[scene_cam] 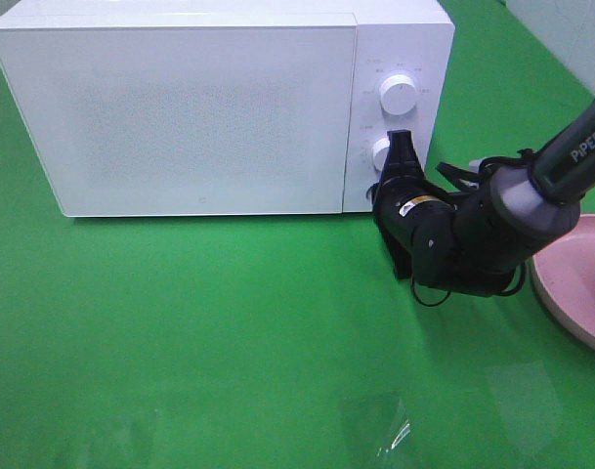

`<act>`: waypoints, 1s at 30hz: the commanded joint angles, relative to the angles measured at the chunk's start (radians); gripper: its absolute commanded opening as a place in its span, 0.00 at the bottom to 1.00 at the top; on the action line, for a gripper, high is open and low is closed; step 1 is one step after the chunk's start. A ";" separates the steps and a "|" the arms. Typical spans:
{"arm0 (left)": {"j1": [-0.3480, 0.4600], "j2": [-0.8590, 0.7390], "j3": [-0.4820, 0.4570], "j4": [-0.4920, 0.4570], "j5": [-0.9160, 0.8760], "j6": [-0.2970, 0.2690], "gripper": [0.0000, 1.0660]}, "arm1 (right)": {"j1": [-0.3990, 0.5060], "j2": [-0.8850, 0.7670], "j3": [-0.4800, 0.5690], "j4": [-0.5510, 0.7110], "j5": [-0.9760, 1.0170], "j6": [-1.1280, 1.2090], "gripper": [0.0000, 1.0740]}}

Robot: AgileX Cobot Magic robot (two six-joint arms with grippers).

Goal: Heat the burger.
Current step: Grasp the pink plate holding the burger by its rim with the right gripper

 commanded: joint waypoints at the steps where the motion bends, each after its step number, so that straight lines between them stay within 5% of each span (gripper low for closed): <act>1: 0.001 -0.017 0.000 -0.006 0.001 -0.006 0.94 | -0.060 -0.022 -0.086 0.024 -0.261 -0.043 0.00; 30: 0.001 -0.017 0.000 -0.006 0.001 -0.006 0.94 | -0.068 -0.036 -0.100 0.032 -0.222 -0.056 0.00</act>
